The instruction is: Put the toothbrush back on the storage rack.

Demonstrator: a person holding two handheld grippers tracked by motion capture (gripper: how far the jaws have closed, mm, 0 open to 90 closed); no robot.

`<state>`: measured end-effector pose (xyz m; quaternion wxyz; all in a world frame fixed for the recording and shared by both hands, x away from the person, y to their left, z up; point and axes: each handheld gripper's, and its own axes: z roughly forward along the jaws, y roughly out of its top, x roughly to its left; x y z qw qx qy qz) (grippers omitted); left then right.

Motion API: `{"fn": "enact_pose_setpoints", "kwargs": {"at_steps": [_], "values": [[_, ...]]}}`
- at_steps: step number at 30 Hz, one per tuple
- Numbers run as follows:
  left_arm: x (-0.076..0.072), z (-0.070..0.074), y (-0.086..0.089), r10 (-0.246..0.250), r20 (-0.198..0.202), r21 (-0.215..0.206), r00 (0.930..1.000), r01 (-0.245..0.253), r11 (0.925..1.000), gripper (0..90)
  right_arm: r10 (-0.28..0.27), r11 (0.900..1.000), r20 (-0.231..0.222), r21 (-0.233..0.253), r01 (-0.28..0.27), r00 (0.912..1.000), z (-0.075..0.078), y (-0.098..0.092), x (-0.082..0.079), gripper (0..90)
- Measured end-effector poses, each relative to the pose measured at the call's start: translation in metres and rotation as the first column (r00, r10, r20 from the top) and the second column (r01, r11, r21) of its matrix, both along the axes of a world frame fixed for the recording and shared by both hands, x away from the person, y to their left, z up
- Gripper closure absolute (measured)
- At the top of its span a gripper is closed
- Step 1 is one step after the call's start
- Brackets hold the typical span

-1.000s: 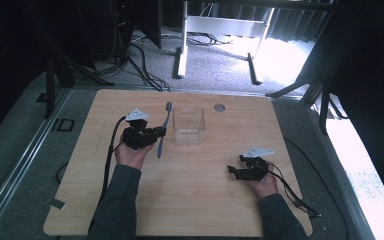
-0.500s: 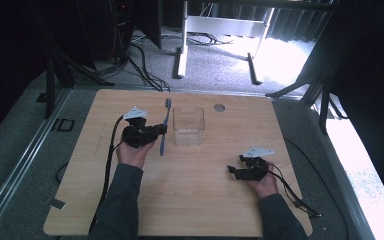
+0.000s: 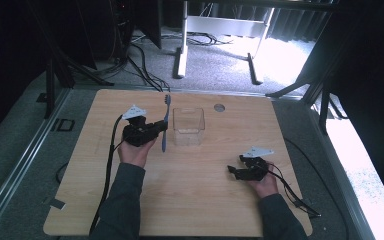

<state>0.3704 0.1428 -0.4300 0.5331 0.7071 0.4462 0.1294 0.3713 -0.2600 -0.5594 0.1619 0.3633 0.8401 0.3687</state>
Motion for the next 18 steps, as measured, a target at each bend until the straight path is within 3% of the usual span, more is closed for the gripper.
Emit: {"fn": "enact_pose_setpoints", "kwargs": {"at_steps": [18], "values": [[0.0035,0.0023,-0.0065,0.027,0.046,-0.037,0.9986,-0.025,0.999,82.7,0.0,1.0,0.0,0.0,0.0,1.0,0.0,0.0,0.0,28.9]]}}
